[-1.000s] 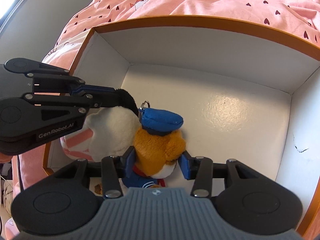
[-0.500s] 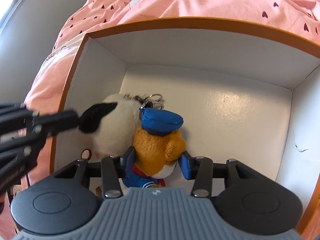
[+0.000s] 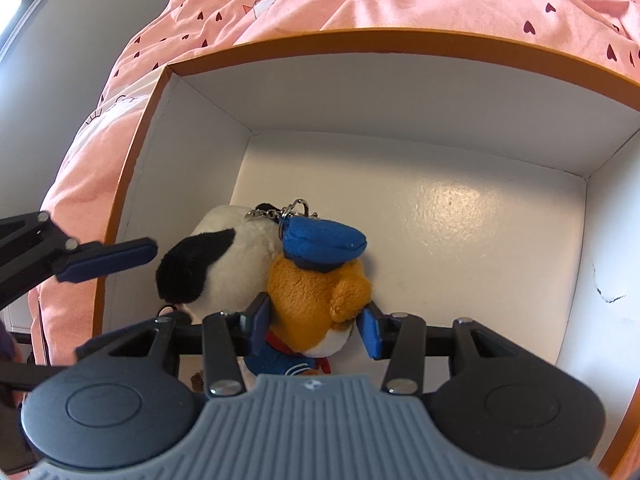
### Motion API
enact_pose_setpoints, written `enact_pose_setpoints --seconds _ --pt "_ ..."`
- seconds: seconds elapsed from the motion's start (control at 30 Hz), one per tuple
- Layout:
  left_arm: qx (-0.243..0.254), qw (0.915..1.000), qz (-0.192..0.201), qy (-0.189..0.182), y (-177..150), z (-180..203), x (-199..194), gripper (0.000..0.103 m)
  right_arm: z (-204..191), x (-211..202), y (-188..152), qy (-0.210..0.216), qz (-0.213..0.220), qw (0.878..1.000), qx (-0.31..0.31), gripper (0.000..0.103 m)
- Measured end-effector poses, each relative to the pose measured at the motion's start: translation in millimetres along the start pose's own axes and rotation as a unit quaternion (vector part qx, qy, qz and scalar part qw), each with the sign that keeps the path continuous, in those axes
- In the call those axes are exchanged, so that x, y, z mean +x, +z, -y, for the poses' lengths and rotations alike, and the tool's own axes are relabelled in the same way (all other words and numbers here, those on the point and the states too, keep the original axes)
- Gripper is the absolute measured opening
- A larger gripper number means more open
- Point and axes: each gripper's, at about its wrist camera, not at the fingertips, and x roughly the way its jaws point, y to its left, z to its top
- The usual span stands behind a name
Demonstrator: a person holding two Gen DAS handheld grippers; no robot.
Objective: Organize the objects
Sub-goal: 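Lower both plushes with both tools onto the box floor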
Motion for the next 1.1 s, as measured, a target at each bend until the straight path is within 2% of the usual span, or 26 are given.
enact_pose_setpoints --seconds 0.03,0.07,0.13,0.2,0.27,0.37,0.57,0.77,0.93,1.1 --pt "0.002 1.0 -0.004 0.006 0.4 -0.4 4.9 0.042 -0.6 0.5 0.4 -0.001 0.0 1.0 -0.002 0.049" --pt "-0.002 1.0 -0.009 0.003 0.5 -2.4 8.7 0.031 -1.0 0.8 0.5 -0.002 0.0 1.0 -0.003 0.049" --pt "-0.028 0.9995 -0.009 -0.008 1.1 -9.1 11.5 0.024 -0.8 0.9 0.6 -0.003 -0.001 1.0 -0.006 0.049" --pt "-0.075 0.9967 -0.015 -0.027 1.6 -18.4 11.0 0.017 0.3 1.3 1.3 -0.006 -0.002 1.0 -0.008 0.05" --pt "-0.132 0.9896 -0.035 -0.044 1.4 -27.6 7.9 0.014 3.0 1.6 1.8 -0.009 -0.004 1.0 -0.007 0.05" --pt "-0.205 0.9755 -0.067 -0.044 -1.2 -36.2 4.1 0.012 4.4 3.0 3.0 -0.005 -0.012 1.0 -0.008 0.05" --pt "-0.291 0.953 -0.073 -0.042 -10.5 -51.0 -5.3 0.012 -5.4 6.2 5.5 0.005 -0.027 0.999 -0.031 0.05" --pt "-0.334 0.9401 -0.068 -0.021 -20.5 -62.6 4.0 0.011 -18.1 18.9 9.0 0.0 -0.041 0.998 -0.037 0.049" --pt "-0.324 0.9443 -0.055 0.007 -24.1 -56.9 9.4 0.012 -20.2 30.4 5.6 -0.011 -0.035 0.999 -0.029 0.05" --pt "-0.323 0.9452 -0.049 0.003 -25.2 -58.1 8.0 0.012 -19.6 21.9 -0.7 -0.003 -0.018 0.999 -0.03 0.065"
